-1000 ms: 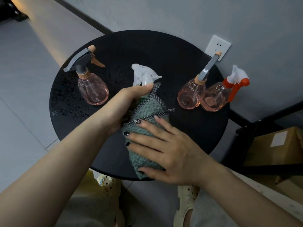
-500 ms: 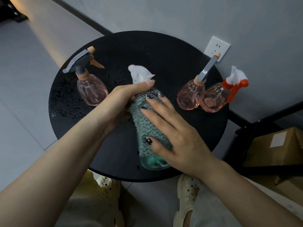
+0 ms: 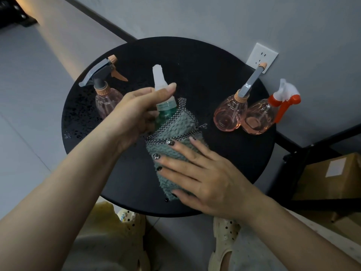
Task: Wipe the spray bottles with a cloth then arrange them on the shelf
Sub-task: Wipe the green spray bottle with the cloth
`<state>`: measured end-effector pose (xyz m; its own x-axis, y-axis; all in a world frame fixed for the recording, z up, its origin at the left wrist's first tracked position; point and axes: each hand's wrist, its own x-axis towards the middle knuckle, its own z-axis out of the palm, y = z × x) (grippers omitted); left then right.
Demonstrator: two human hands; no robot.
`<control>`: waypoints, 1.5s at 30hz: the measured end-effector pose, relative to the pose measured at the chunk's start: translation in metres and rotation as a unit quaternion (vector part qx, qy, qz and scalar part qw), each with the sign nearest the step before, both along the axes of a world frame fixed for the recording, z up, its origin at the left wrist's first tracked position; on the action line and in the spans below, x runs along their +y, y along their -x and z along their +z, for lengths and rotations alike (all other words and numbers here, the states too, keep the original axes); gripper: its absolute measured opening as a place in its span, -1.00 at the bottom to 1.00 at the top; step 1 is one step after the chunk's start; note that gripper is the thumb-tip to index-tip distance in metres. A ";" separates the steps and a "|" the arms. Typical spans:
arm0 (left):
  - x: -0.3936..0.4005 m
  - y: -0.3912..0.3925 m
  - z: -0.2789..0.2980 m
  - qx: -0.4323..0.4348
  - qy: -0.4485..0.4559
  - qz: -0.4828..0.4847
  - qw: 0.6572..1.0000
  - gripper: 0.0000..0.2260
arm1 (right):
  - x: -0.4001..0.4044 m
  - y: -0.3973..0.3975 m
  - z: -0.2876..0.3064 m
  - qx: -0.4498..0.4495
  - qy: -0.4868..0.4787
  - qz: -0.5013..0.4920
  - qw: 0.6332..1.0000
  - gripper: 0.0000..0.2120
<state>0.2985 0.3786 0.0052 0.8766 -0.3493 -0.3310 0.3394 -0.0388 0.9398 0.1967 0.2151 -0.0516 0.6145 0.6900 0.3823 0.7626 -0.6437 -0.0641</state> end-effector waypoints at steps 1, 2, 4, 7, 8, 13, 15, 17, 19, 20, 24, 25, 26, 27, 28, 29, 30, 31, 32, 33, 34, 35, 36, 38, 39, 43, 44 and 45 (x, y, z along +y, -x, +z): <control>0.000 0.000 0.001 0.000 0.003 0.002 1.000 -0.76 | -0.001 -0.001 0.001 -0.003 0.007 0.009 1.000 -0.64; 0.000 0.000 0.001 -0.001 0.002 0.001 1.000 -0.78 | -0.003 -0.001 0.001 0.001 0.004 0.009 1.000 -0.63; 0.001 0.000 0.000 -0.008 -0.015 -0.007 1.000 -0.77 | -0.008 -0.005 0.003 0.021 -0.032 -0.016 0.999 -0.60; 0.001 -0.001 -0.003 -0.019 -0.035 -0.021 0.999 -0.72 | -0.009 -0.007 0.003 0.076 -0.112 -0.092 0.987 -0.54; 0.000 -0.001 -0.003 -0.022 -0.033 -0.024 0.999 -0.73 | -0.008 -0.008 0.004 0.105 -0.138 -0.113 0.978 -0.51; -0.005 -0.003 -0.005 -0.035 -0.037 -0.037 0.998 -0.72 | -0.009 -0.009 0.011 0.234 -0.232 -0.148 0.933 -0.41; -0.008 -0.003 -0.004 -0.038 -0.038 -0.038 0.998 -0.71 | -0.012 -0.008 0.010 0.228 -0.218 -0.151 0.937 -0.38; -0.011 -0.003 -0.004 -0.045 -0.032 -0.034 0.998 -0.75 | -0.013 -0.006 0.007 0.192 -0.170 -0.153 0.954 -0.36; -0.015 -0.004 -0.003 -0.050 -0.032 -0.023 0.998 -0.76 | -0.016 -0.005 0.003 0.130 -0.110 -0.139 0.976 -0.40; -0.016 -0.005 -0.004 -0.052 -0.034 -0.018 0.998 -0.76 | -0.017 -0.004 0.002 0.101 -0.085 -0.120 0.984 -0.44; -0.023 -0.009 -0.009 -0.069 -0.035 -0.017 0.997 -0.68 | -0.027 -0.004 0.001 0.052 -0.039 -0.049 0.997 -0.55; -0.026 -0.009 -0.010 -0.071 -0.038 -0.017 0.997 -0.65 | -0.030 -0.004 0.002 0.052 -0.042 -0.054 0.996 -0.56; -0.030 -0.009 -0.012 -0.071 -0.040 -0.015 0.997 -0.64 | -0.033 -0.005 0.003 0.059 -0.053 -0.069 0.994 -0.57; -0.033 -0.010 -0.013 -0.072 -0.042 -0.014 0.996 -0.66 | -0.035 -0.005 0.004 0.074 -0.074 -0.089 0.991 -0.56; -0.037 -0.011 -0.014 -0.076 -0.047 -0.016 0.996 -0.69 | -0.037 -0.005 0.006 0.098 -0.105 -0.112 0.983 -0.55; -0.041 -0.011 -0.016 -0.078 -0.051 -0.020 0.995 -0.71 | -0.040 -0.005 0.008 0.131 -0.145 -0.133 0.972 -0.53; -0.046 -0.011 -0.017 -0.077 -0.048 -0.025 0.996 -0.71 | -0.041 -0.005 0.010 0.172 -0.188 -0.148 0.956 -0.51; -0.050 -0.009 -0.017 -0.072 -0.043 -0.030 0.996 -0.71 | -0.042 -0.006 0.011 0.211 -0.228 -0.156 0.937 -0.50; -0.054 -0.008 -0.018 -0.066 -0.038 -0.032 0.997 -0.71 | -0.043 -0.006 0.012 0.241 -0.261 -0.161 0.921 -0.49; -0.057 -0.007 -0.017 -0.061 -0.037 -0.034 0.997 -0.71 | -0.044 -0.006 0.012 0.259 -0.285 -0.167 0.907 -0.49; -0.059 -0.006 -0.017 -0.057 -0.035 -0.035 0.997 -0.72 | -0.045 -0.006 0.012 0.271 -0.304 -0.175 0.896 -0.48; -0.061 -0.006 -0.016 -0.053 -0.031 -0.035 0.997 -0.73 | -0.045 -0.007 0.012 0.284 -0.321 -0.184 0.885 -0.48; -0.062 -0.006 -0.016 -0.049 -0.025 -0.034 0.998 -0.74 | -0.046 -0.006 0.011 0.300 -0.338 -0.195 0.871 -0.47; -0.063 -0.007 -0.016 -0.041 -0.006 -0.022 0.999 -0.77 | -0.047 -0.005 0.010 0.336 -0.362 -0.214 0.843 -0.46; -0.063 -0.008 -0.016 -0.039 -0.001 -0.014 0.999 -0.77 | -0.049 -0.003 0.009 0.350 -0.365 -0.222 0.834 -0.47; -0.065 -0.012 -0.018 -0.054 -0.005 -0.013 0.998 -0.79 | -0.056 0.004 0.003 0.367 -0.342 -0.264 0.824 -0.49; -0.067 -0.012 -0.019 -0.059 -0.013 -0.014 0.998 -0.80 | -0.058 0.006 0.001 0.358 -0.331 -0.280 0.827 -0.49; -0.071 -0.012 -0.021 -0.063 -0.021 -0.013 0.998 -0.80 | -0.060 0.008 -0.001 0.349 -0.323 -0.295 0.829 -0.50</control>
